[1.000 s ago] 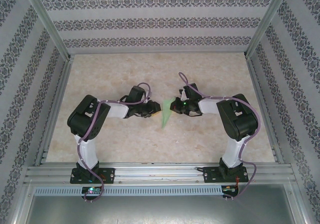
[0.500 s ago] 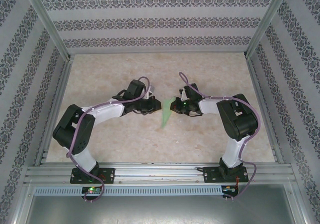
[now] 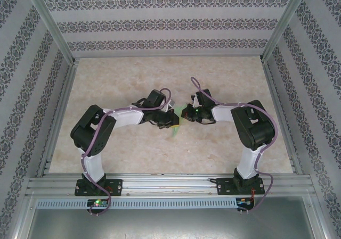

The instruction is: Fold a paper plane with a square sheet of paper (fold left side to right side)

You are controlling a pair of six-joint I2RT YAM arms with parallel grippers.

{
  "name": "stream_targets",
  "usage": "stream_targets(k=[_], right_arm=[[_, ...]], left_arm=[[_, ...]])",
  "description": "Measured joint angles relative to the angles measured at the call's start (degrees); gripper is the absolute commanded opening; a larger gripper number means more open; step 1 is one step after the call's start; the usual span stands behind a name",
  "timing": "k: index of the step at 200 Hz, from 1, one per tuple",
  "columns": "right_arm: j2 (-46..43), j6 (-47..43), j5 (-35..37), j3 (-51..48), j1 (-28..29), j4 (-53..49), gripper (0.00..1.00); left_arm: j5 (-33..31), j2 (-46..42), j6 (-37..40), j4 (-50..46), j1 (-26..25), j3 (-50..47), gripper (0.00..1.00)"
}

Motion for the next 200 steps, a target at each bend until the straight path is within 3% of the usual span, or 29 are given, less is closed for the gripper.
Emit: stream_targets(k=[200], right_arm=[[0.0, -0.6, 1.0, 1.2, 0.4, -2.4, 0.00]], left_arm=[[-3.5, 3.8, 3.2, -2.8, 0.0, 0.1, 0.08]])
